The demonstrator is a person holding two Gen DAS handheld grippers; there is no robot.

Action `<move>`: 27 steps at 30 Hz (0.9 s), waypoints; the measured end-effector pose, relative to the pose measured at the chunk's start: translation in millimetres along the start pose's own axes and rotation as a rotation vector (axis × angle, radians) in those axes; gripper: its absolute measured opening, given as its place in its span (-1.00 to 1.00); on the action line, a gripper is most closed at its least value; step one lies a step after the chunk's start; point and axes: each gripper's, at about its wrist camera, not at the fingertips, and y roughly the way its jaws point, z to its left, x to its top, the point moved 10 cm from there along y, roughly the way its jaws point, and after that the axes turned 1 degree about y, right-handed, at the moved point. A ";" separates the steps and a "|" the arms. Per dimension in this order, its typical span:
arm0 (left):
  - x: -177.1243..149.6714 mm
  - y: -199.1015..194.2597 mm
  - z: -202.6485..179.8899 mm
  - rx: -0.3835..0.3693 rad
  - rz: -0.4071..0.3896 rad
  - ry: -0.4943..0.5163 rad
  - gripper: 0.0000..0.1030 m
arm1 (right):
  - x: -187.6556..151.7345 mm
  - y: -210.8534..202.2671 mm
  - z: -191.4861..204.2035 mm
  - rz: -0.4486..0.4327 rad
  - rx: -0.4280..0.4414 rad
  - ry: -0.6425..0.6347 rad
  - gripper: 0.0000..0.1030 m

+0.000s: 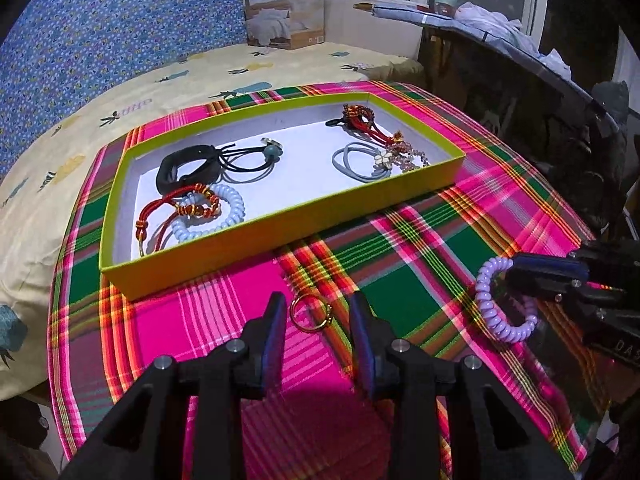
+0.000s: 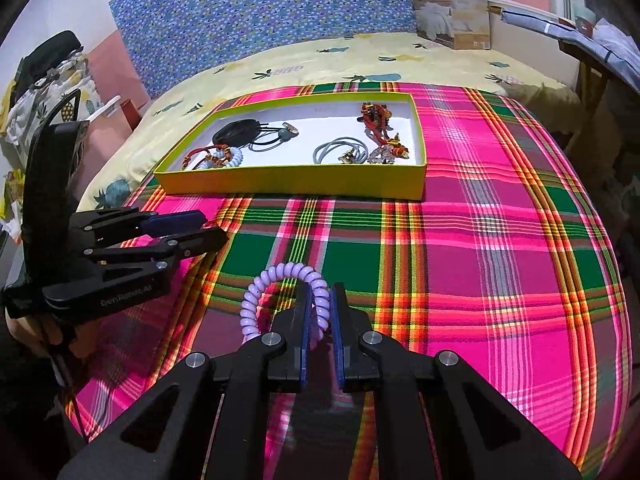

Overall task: Organize jewelry
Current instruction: 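Grasp the gold ring with the left tool while the right holds the lavender coil, then carry the ring and lavender coil into the tray with both tools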

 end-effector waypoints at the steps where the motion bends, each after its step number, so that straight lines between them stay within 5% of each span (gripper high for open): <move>1: -0.2 -0.3 -0.2 0.003 0.000 0.002 -0.43 | 0.4 -0.1 -0.6 -0.001 0.000 0.001 -0.82; 2: -0.1 -0.2 -0.1 0.004 -0.001 0.002 -0.54 | 0.4 -0.4 -0.9 -0.001 -0.001 0.002 -0.82; 27: -3.1 -49.0 8.0 0.008 -0.078 -0.102 -0.55 | 8.8 -19.5 7.4 -0.044 -0.001 -0.005 -0.82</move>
